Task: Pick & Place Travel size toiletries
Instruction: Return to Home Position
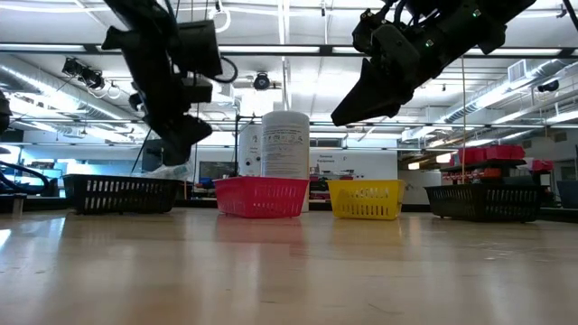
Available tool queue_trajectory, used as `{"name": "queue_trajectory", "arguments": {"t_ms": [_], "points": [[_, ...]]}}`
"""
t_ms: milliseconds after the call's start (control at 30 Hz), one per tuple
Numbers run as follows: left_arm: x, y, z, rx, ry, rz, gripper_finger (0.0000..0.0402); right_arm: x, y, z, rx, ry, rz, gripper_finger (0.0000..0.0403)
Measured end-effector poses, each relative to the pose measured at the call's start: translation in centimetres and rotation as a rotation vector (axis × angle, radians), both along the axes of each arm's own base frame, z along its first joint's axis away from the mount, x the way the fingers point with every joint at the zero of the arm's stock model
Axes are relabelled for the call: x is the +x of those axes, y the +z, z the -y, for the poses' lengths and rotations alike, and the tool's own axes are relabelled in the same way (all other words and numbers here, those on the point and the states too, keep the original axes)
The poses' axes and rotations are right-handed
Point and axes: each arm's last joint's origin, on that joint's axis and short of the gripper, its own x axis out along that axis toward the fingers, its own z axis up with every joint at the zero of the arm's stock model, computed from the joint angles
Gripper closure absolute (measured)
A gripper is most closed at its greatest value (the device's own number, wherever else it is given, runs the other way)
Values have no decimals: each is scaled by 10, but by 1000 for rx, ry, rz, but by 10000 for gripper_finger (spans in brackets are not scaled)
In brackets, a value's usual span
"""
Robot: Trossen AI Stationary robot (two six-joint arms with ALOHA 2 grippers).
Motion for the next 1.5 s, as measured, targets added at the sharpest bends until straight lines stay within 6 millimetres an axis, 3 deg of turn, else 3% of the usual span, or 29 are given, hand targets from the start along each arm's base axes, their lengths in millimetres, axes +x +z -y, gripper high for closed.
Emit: {"name": "queue_trajectory", "arguments": {"t_ms": [200,333,467,633,767,1067,1333,1500], "points": [[7,21,13,-11,-15,11,233,0,0,0,0,0,0,299],[8,46,30,8,-72,102,245,-3,7,0,1,2,16,304],[-3,70,50,37,-158,201,274,-17,22,-4,-13,28,21,339],[-26,93,70,-36,-338,231,340,-41,49,-11,-37,86,62,394],[-48,110,76,-35,-469,227,392,-66,73,-12,-119,161,116,398],[-96,144,78,-48,-661,370,369,-129,118,-2,-84,157,312,400],[-121,161,68,38,-626,506,369,-160,128,4,-69,177,372,401],[-141,172,67,-42,-801,642,376,-182,127,5,-52,296,351,401]]}}
